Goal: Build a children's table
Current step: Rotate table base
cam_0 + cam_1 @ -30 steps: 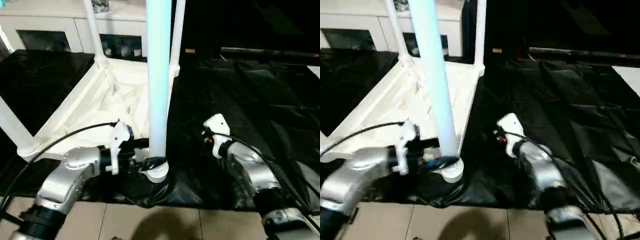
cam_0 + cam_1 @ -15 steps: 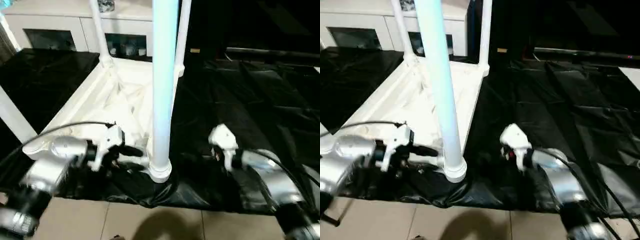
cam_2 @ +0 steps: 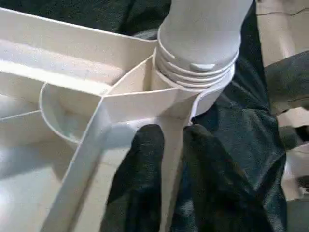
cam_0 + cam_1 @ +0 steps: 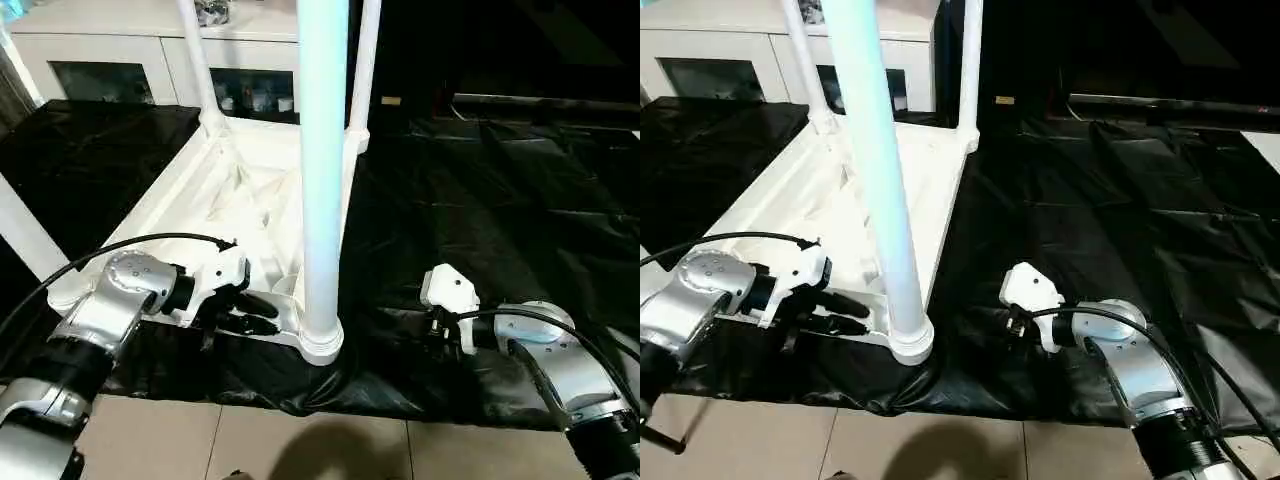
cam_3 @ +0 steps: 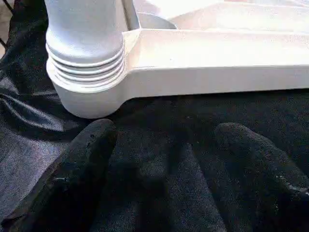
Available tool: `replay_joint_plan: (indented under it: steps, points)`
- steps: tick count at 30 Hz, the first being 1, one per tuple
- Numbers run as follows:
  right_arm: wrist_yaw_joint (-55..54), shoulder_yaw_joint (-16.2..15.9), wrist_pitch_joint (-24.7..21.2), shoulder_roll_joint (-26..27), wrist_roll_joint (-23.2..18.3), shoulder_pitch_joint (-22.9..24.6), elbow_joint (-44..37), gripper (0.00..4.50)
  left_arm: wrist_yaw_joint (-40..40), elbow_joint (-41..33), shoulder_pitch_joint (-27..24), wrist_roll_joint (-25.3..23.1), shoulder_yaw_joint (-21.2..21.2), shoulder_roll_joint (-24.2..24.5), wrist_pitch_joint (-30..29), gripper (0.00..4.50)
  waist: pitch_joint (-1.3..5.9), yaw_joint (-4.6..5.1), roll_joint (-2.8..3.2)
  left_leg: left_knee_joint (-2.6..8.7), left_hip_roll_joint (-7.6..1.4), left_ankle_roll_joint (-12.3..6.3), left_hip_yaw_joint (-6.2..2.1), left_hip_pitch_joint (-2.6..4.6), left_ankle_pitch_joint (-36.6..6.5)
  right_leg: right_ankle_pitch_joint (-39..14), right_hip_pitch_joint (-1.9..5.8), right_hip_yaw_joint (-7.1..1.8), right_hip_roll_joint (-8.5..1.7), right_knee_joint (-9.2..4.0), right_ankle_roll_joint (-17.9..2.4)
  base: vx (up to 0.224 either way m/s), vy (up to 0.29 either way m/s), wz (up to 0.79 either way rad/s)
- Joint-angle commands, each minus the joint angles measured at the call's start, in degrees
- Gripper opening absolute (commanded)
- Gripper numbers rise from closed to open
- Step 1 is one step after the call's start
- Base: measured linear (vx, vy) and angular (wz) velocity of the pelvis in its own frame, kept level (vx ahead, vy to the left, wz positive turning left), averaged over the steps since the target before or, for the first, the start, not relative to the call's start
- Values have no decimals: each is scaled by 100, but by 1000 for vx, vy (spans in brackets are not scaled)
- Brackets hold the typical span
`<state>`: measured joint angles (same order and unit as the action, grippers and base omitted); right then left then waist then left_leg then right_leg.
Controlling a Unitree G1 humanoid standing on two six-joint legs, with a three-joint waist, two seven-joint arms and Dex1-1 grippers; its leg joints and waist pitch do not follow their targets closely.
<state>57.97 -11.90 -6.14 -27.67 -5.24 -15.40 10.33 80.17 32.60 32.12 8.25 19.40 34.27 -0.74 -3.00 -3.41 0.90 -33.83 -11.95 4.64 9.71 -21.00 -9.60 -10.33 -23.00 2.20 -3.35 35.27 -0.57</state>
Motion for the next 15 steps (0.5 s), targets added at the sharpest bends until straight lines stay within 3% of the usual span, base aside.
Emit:
replay_joint_plan:
  steps: [1,7,13,15]
  points:
    - [39,-45,-52,-53,-47,0,-134,377,160,111,88,3,10,-36,-8,59,361,-20,67,399,-69,23,-5,85,-1809,-1436,267,-192,-326,-448,-1226,0,0,0]
    - [44,-31,-52,-87,-13,-48,-95,377,225,90,193,80,-52,-79,-449,53,363,-12,79,394,-67,21,0,90,-1804,-1384,267,-193,-324,-446,-1274,0,0,0]
    - [48,-60,-59,-90,20,-58,-94,377,283,214,227,-51,16,-77,-470,117,365,-9,73,395,-66,7,-4,81,-1760,-1354,276,-192,-323,-450,-1262,0,0,0]
    - [54,-75,-67,-87,28,-54,-105,377,148,339,217,-241,60,-84,-147,129,361,-8,70,396,-64,2,-8,83,-1792,-1446,278,-192,-330,-464,-1217,0,0,0]
